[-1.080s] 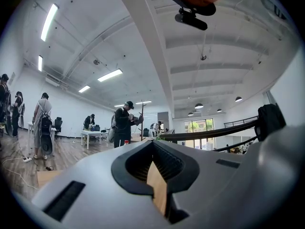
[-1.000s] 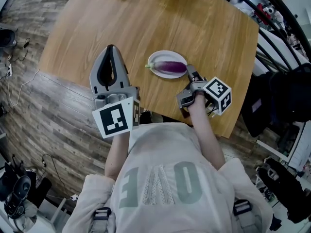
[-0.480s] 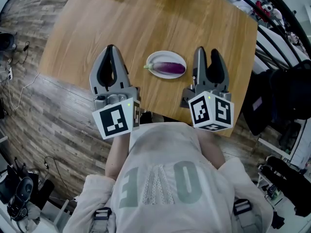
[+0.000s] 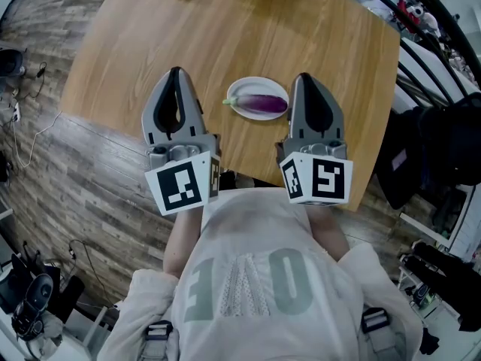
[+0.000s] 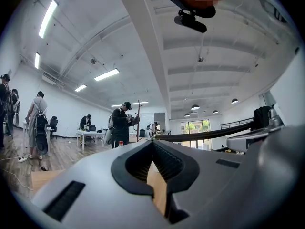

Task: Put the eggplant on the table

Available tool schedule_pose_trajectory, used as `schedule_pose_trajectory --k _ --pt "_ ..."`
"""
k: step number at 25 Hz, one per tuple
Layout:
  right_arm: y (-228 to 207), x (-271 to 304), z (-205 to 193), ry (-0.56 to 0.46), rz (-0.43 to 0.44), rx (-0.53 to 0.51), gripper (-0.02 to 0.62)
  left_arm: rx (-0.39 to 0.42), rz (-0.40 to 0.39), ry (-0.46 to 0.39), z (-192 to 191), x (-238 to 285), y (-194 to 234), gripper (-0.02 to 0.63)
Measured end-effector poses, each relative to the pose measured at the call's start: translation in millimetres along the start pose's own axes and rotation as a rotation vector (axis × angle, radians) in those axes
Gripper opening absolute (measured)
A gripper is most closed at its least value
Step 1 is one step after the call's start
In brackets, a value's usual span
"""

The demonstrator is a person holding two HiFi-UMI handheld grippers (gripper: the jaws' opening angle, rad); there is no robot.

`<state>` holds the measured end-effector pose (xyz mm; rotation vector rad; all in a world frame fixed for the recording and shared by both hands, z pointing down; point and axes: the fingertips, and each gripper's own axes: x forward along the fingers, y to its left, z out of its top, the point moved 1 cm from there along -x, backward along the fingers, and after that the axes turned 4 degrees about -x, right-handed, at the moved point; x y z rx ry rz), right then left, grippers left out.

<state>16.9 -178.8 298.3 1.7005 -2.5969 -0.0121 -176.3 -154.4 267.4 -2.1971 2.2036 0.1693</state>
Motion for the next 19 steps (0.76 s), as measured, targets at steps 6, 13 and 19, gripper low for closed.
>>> schedule_pose_trajectory --k 6,13,19 --pt "5 -1 -5 0.016 0.021 -0.006 0.026 0.002 0.0 0.002 -1 -1 0 0.008" --pt "10 -2 -11 0.035 0.036 -0.012 0.026 0.004 -0.002 0.008 -2 -1 0 0.008" --pt "12 -4 -12 0.046 0.038 -0.012 0.026 0.004 -0.002 0.007 -1 -2 1 0.008"
